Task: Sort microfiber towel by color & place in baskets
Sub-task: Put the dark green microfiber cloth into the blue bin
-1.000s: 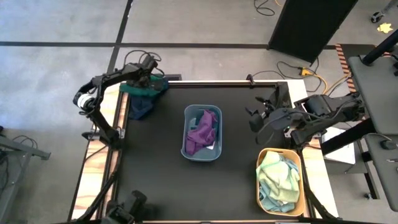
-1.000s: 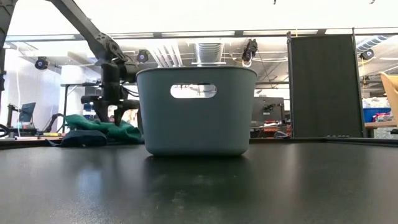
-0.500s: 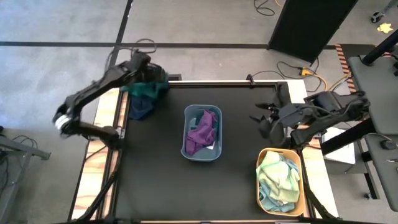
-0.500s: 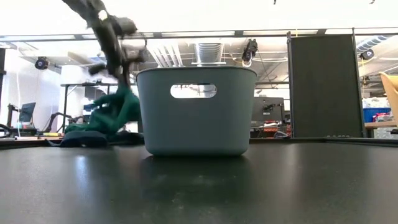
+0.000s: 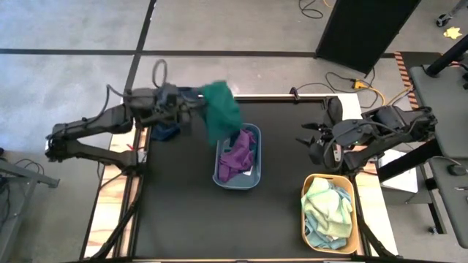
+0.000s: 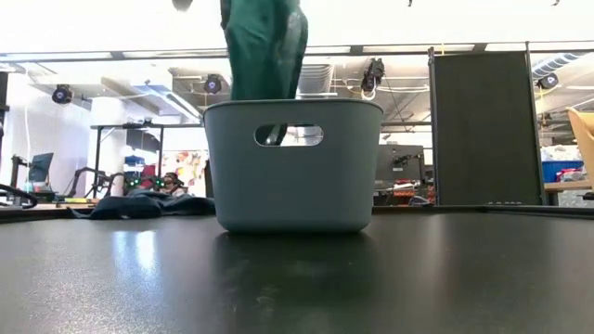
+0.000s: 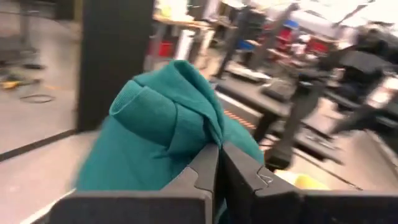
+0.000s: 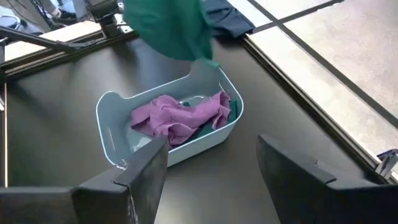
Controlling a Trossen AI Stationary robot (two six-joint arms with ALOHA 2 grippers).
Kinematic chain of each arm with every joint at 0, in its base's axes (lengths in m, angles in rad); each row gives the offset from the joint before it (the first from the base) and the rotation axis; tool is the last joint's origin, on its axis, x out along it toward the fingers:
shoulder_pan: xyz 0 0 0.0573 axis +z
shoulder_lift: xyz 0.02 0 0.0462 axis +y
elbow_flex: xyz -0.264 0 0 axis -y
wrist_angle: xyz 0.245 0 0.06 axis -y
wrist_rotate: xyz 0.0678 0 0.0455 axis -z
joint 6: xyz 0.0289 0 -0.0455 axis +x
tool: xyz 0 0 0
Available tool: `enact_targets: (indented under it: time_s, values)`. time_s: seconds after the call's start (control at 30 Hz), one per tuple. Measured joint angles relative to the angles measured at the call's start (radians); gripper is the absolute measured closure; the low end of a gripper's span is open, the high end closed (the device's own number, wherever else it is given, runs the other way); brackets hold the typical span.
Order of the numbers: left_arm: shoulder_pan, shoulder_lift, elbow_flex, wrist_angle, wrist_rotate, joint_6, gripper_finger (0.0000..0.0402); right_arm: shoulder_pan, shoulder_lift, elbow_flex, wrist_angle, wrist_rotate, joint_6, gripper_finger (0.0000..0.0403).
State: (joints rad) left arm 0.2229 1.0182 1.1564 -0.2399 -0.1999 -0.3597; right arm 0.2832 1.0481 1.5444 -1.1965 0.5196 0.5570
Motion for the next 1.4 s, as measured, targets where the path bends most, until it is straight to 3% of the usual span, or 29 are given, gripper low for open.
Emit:
enact_targets:
  time_s: [0.1, 0.23, 0.33, 0.5, 0.6, 0.8, 0.97, 1.07, 1.17, 1.3, 1.4]
  values:
    - [-0.061, 0.022, 0.003, 0.004, 0.061, -0.008, 0.0401, 0.0, 0.0, 0.0, 0.005, 0.002, -0.009, 0.0162]
    - [-0.079, 0.037, 0.003, 0.011, 0.242, -0.06, 0.0401, 0.0, 0.0, 0.0, 0.005, 0.004, -0.008, 0.0154]
    - [-0.08, 0.057, 0.001, 0.124, 0.302, -0.106, 0.0402, 0.0, 0.0, 0.0, 0.01, 0.044, -0.004, 0.0149]
    - [-0.083, 0.128, 0.001, 0.417, 0.491, -0.128, 0.0402, -0.001, 0.0, 0.0, 0.039, 0.158, 0.008, 0.0144]
    - [-0.082, 0.168, 0.01, 0.416, 0.58, -0.112, 0.0402, -0.001, -0.001, 0.0, 0.058, 0.162, 0.017, 0.0143]
    - [-0.028, 0.216, 0.006, 0.094, 0.541, -0.087, 0.0402, -0.001, 0.0, 0.0, 0.054, 0.161, 0.072, 0.0156]
    - [-0.008, 0.27, 0.004, -0.177, 0.298, -0.061, 0.0401, -0.001, 0.0, 0.0, 0.054, 0.161, 0.093, 0.0168]
    - [-0.006, 0.304, 0.005, -0.181, 0.217, -0.093, 0.0401, -0.001, 0.001, -0.001, 0.054, 0.16, 0.099, 0.0172]
    - [-0.007, 0.336, 0.032, -0.07, 0.218, -0.132, 0.0401, -0.001, 0.001, -0.001, 0.056, 0.16, 0.099, 0.0174]
    - [-0.007, 0.351, 0.161, 0.111, 0.259, -0.076, 0.0401, -0.001, 0.001, -0.001, 0.057, 0.16, 0.099, 0.0174]
    - [-0.007, 0.37, 0.266, 0.046, 0.264, 0.01, 0.0401, -0.001, 0.001, -0.001, 0.058, 0.16, 0.105, 0.0172]
